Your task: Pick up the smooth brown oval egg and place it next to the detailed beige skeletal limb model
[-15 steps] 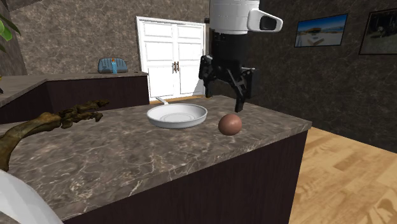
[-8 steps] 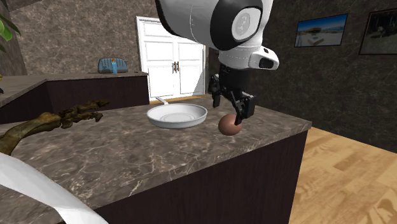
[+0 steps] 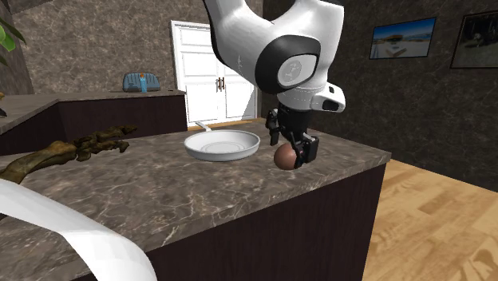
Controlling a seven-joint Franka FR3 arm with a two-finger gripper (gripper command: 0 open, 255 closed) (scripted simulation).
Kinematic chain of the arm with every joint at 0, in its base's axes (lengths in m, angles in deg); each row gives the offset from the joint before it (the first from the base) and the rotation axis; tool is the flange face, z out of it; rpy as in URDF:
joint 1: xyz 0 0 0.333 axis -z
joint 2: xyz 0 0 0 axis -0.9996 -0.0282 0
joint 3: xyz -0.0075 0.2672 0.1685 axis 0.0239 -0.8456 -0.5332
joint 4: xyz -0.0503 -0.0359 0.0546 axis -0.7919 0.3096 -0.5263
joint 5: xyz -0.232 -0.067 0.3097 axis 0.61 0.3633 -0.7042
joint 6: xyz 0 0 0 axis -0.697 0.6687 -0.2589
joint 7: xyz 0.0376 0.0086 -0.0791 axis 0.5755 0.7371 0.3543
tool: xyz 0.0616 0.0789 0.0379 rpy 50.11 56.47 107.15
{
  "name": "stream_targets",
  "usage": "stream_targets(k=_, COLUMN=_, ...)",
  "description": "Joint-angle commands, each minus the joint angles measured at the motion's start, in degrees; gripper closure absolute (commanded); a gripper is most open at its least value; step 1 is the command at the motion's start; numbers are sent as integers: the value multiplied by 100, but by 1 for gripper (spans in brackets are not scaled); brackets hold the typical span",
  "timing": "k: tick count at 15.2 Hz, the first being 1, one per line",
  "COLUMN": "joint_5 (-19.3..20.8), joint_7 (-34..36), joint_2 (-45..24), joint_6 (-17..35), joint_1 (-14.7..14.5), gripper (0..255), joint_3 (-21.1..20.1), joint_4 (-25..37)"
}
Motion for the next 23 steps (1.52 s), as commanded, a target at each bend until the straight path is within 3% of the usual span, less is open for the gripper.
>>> stream_targets(k=1, joint_5=-307, joint_7=-223, joint_2=-248, joint_6=142, joint_1=-74, gripper=0, joint_3=-6, joint_4=76)
stream_targets(k=9, joint_5=-306, joint_7=-222, joint_2=-247, joint_6=141, joint_1=-69, gripper=0, joint_3=-11, joint_4=76)
stream_targets(k=10, joint_5=-306, joint_7=-222, joint_2=-247, joint_6=141, joint_1=-69, gripper=255, joint_3=-11, joint_4=76)
stream_targets(k=19, joint_5=-307, joint_7=-223, joint_2=-248, joint_6=141, joint_1=-69, gripper=255, joint_3=-11, joint_4=76)
stream_targets(k=23, joint_5=159, joint_7=190, joint_2=19, joint_6=-94, joint_1=-3, gripper=255, joint_3=-13, joint_4=106)
